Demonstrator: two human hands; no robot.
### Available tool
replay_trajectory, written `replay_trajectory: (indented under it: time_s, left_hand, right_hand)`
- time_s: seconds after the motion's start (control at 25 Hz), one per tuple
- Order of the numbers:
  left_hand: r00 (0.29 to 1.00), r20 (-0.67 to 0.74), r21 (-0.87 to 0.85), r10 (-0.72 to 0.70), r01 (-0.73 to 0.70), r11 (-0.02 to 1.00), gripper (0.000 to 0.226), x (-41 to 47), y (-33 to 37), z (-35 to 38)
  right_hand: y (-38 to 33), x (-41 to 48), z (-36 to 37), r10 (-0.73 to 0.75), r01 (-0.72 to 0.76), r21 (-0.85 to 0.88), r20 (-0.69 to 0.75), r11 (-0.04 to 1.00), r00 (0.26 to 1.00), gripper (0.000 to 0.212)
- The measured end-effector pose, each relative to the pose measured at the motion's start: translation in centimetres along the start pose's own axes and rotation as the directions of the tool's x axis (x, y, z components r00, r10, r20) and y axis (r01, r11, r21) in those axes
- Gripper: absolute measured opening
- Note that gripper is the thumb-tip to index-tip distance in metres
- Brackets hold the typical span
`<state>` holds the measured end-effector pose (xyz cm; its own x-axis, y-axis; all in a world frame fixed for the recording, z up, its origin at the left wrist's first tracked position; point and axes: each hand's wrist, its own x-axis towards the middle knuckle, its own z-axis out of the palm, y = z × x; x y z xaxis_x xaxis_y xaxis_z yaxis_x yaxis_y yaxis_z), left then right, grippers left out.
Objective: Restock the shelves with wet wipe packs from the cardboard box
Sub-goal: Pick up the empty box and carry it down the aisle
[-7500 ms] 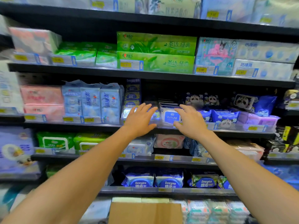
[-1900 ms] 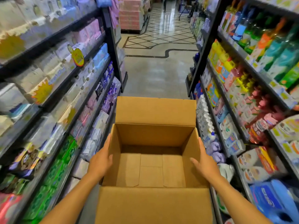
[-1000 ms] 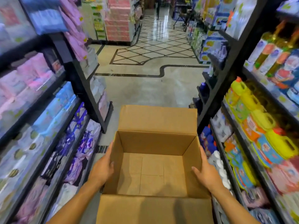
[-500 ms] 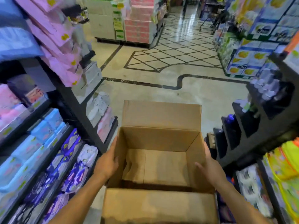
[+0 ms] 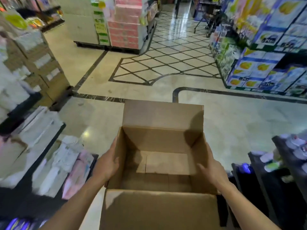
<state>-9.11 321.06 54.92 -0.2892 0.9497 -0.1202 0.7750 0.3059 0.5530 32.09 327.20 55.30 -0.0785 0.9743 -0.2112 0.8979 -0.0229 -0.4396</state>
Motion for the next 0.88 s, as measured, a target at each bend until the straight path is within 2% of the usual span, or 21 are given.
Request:
replay_trajectory:
  time_s: [0.12, 0.24, 0.36, 0.48, 0.68, 0.88]
  left_hand:
    - [1.000, -0.004, -0.024, -0.020, 0.020, 0.999, 0.089, 10.6, 1.9, 1.9]
    - [1.000, -0.007, -0.051, -0.012, 0.012, 0.999, 0.089, 19.5, 3.7, 2.8]
    - [0.990, -0.061, -0.034, -0.124, 0.122, 0.992, 0.088, 27.3, 5.6, 2.2]
    - [0.973, -0.093, -0.027, -0.211, 0.209, 0.977, 0.090, 33.8, 5.8, 0.8]
    - [0.929, -0.178, -0.008, -0.323, 0.327, 0.945, 0.094, 45.5, 2.2, -1.3]
    - [0.901, -0.219, 0.020, -0.375, 0.389, 0.921, 0.094, 58.4, -2.4, -7.4]
  right_hand:
    - [0.0, 11.9, -1.9, -0.041, 0.042, 0.062, -0.019, 0.997, 0.999, 0.102]
    - [-0.8, 23.2, -4.3, -0.100, 0.095, 0.095, 0.055, 0.991, 0.993, 0.101]
    - [-3.5, 34.4, -7.0, -0.175, 0.171, 0.049, 0.105, 0.984, 0.979, 0.100]
    - [-8.2, 44.1, -8.3, -0.193, 0.194, 0.005, 0.143, 0.981, 0.971, 0.099]
    - [-17.7, 58.4, -6.7, -0.350, 0.360, -0.026, 0.177, 0.932, 0.920, 0.099]
    - [-29.4, 71.6, -4.4, -0.439, 0.453, -0.028, 0.195, 0.891, 0.877, 0.096]
